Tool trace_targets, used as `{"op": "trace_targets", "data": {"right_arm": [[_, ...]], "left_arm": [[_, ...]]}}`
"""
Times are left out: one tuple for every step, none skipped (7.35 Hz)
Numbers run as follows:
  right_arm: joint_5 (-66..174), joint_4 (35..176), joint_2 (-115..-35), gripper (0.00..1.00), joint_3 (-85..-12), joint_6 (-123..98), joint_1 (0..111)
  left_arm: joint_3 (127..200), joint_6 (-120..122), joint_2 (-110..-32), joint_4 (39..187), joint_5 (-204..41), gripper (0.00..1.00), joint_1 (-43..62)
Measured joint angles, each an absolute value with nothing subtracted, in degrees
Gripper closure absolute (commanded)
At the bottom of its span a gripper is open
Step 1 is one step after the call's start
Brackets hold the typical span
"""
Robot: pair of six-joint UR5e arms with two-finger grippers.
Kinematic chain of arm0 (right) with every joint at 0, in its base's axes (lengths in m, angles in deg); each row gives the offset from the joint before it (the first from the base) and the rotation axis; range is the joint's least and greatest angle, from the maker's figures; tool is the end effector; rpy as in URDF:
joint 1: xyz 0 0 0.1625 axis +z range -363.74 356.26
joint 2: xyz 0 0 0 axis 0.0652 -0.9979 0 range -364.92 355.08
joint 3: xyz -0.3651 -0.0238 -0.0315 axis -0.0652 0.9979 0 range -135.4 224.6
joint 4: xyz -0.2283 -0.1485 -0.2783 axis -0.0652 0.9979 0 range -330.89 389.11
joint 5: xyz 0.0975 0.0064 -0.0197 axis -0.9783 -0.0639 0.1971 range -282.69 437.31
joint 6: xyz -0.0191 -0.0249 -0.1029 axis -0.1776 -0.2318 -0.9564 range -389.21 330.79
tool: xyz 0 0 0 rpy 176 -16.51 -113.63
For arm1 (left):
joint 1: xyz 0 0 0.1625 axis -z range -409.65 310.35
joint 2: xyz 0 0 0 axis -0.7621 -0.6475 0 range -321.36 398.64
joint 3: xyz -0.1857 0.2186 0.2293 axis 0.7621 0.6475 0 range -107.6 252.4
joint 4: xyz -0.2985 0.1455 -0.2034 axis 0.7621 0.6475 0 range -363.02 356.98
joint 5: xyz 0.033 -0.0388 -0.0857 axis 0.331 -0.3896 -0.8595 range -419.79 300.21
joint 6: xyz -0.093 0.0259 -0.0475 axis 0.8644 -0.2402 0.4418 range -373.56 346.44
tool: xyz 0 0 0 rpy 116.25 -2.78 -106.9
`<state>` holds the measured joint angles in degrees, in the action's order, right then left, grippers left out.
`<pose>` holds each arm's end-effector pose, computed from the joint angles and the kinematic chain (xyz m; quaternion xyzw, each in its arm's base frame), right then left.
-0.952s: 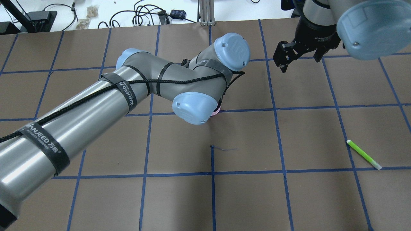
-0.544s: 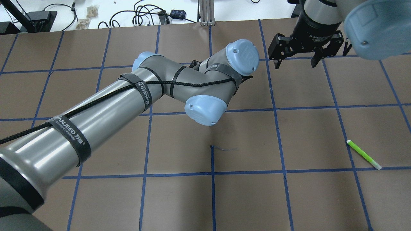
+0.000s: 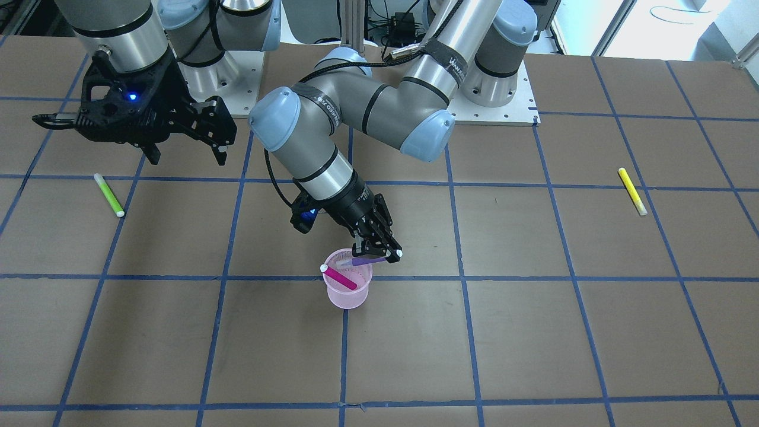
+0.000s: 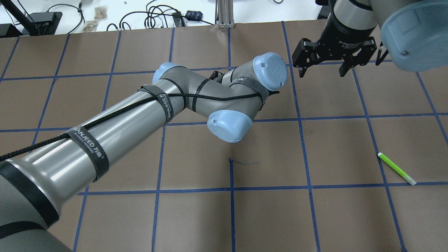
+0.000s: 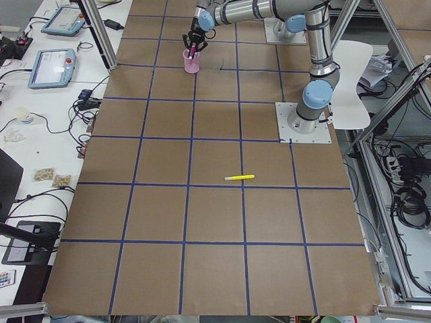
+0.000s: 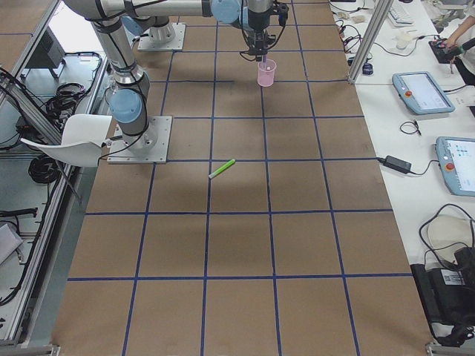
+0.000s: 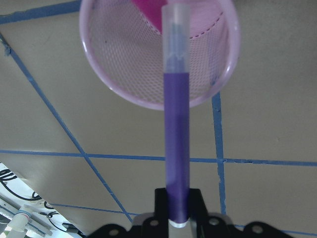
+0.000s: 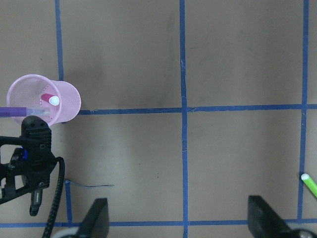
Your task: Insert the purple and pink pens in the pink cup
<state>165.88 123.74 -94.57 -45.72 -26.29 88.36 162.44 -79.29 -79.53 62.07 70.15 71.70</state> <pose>0.1532 -0.4697 0.4251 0.0068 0.9993 -0.0339 0.0140 -0.3620 -0.4710 0.2252 0.7105 0.6147 0.1267 0.3181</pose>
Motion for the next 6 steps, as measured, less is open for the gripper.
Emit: {"op": "trace_targets", "data": {"right_arm": [[166.0, 123.9, -94.6, 0.00, -45.7, -26.4, 88.4], [166.2, 123.9, -94.7, 0.00, -45.7, -26.5, 88.3], [166.4, 123.8, -94.7, 0.00, -45.7, -26.5, 88.2], [166.5, 123.8, -94.7, 0.00, -45.8, -26.6, 88.1], [166.6, 123.7, -94.6, 0.00, -45.8, -26.6, 88.1], [166.6, 123.7, -94.6, 0.00, -45.8, -26.7, 88.0]], "left_arm": [[162.5, -79.3, -79.5, 62.1, 70.3, 0.54, 72.0], [162.6, -79.4, -79.6, 62.2, 70.4, 0.37, 72.2], [162.6, -79.5, -79.6, 62.3, 70.4, 0.28, 72.3], [162.6, -79.5, -79.6, 62.4, 70.4, 0.19, 72.6], [162.6, -79.5, -79.6, 62.5, 70.4, 0.16, 73.1], [162.5, -79.6, -79.6, 62.7, 70.4, 0.15, 73.6]]}}
